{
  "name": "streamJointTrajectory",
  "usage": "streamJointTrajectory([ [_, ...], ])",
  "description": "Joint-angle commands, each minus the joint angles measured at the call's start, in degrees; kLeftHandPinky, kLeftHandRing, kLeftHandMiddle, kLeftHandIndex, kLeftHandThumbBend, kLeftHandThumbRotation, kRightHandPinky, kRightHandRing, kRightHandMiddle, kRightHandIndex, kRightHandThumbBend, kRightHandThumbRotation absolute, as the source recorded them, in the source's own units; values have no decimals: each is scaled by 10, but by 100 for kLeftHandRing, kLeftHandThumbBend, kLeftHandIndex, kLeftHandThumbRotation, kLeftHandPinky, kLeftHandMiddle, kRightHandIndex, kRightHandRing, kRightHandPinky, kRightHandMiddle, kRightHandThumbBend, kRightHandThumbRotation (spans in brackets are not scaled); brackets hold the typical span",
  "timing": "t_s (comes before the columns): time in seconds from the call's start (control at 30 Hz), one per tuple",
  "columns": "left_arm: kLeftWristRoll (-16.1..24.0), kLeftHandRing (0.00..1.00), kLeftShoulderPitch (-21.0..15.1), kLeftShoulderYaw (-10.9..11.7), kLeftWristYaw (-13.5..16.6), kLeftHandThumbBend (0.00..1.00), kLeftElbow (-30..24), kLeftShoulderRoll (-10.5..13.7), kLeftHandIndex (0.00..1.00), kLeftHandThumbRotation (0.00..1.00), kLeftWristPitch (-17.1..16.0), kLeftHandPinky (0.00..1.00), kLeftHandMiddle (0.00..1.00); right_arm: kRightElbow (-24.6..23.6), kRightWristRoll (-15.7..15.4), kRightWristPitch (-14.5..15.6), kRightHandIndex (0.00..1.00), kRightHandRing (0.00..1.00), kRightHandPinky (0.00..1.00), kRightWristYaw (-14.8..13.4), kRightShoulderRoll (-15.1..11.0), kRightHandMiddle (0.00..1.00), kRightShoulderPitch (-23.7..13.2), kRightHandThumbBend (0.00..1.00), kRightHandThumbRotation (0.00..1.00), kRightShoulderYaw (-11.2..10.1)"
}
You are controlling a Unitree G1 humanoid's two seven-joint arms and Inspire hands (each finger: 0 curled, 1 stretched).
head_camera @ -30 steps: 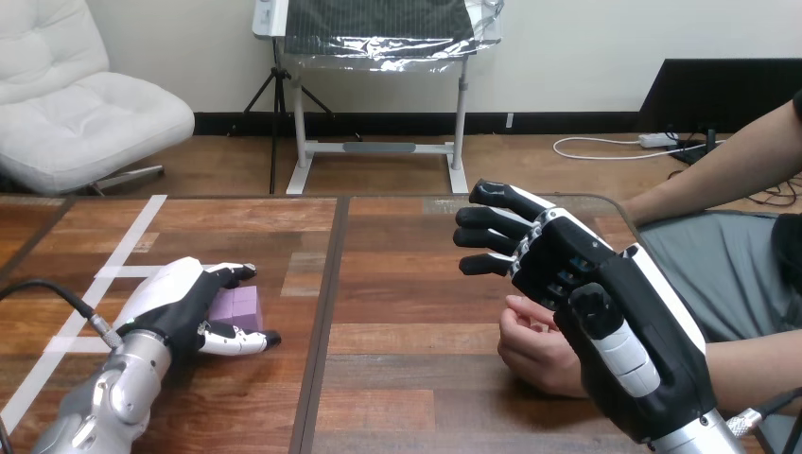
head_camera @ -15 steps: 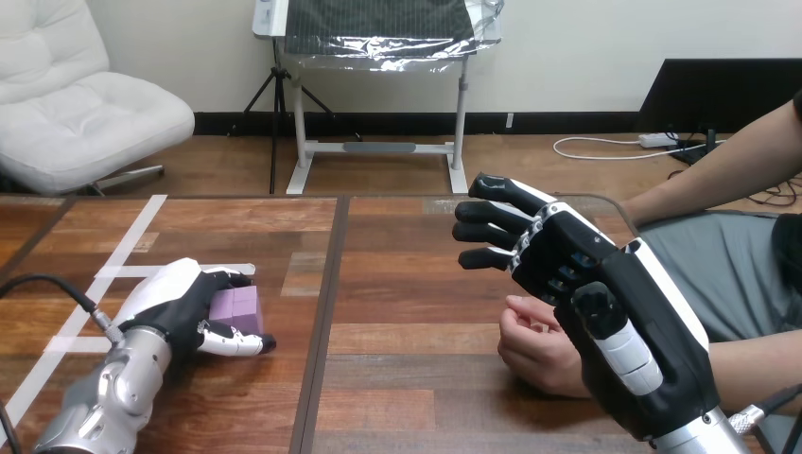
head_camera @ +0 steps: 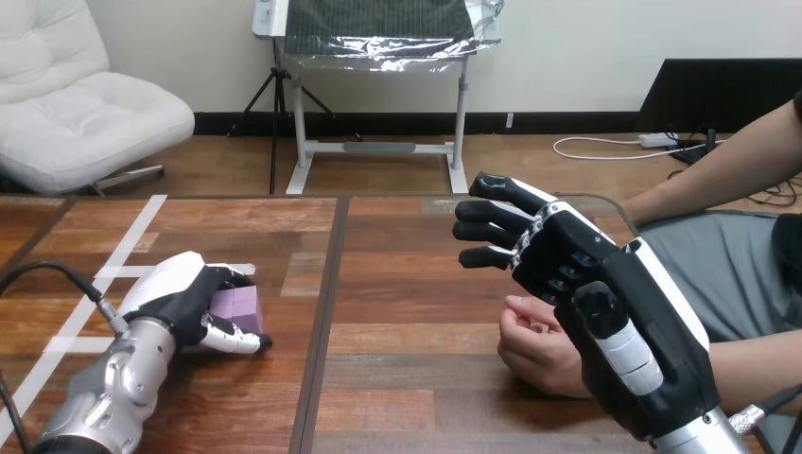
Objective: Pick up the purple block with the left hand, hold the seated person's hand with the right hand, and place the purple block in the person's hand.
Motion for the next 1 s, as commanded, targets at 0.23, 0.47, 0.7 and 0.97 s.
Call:
streamJointTrajectory([
  [0.23, 5, 65, -35, -8, 21, 69, -13, -1, 67, 3, 10, 62, 68, -21, 9, -7, 84, 81, 75, -1, -3, 81, -30, 98, 78, -11],
  [0.47, 0, 57, -33, -4, 32, 68, -12, -6, 62, 1, 12, 53, 61, -19, 10, -10, 84, 81, 75, 1, -2, 81, -31, 97, 78, -11],
  [0.7, 0, 48, -29, -4, 49, 67, -13, -7, 57, 0, 5, 41, 54, -17, 6, -14, 84, 81, 75, 0, -1, 81, -30, 96, 78, -12],
  [0.97, 0, 37, -24, -4, 66, 65, -16, -7, 53, 0, -4, 29, 45, -19, 3, -12, 84, 81, 75, -3, -1, 81, -30, 96, 79, -12],
])
